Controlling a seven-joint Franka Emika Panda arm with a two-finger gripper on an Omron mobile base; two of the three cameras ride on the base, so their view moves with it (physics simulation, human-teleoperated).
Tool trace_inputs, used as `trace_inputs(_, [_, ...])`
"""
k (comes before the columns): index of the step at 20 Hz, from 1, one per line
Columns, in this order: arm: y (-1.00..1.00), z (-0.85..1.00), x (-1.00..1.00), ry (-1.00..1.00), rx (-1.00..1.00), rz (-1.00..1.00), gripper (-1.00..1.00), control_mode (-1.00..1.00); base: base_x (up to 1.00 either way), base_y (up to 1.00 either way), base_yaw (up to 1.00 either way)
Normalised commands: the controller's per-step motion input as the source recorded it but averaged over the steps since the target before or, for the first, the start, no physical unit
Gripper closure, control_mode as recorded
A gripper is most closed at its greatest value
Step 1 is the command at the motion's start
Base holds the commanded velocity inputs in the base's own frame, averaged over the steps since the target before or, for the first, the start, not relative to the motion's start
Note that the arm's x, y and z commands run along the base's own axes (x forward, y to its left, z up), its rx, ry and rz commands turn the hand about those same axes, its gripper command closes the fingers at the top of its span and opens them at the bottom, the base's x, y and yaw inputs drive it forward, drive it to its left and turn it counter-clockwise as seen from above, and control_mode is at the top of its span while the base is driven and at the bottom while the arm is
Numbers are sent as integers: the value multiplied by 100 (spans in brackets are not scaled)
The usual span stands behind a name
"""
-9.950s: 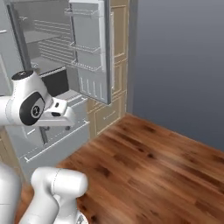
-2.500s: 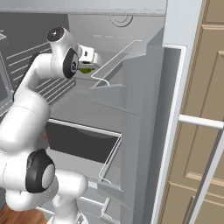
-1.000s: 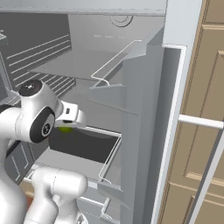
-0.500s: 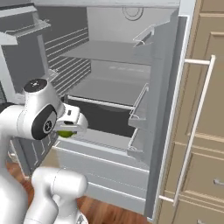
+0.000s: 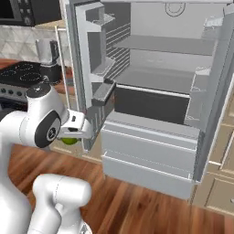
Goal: Grab the lemon and lime from the fridge, place them in the blender, close the lid, and turn on the blender to create a marinade.
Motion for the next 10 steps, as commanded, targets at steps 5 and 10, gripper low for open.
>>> trace_inputs(5, [0, 0, 0, 0, 0, 0, 100, 100, -43, 100, 24])
trace_inputs(10, [0, 0, 0, 0, 0, 0, 100, 100, 16, 100, 20])
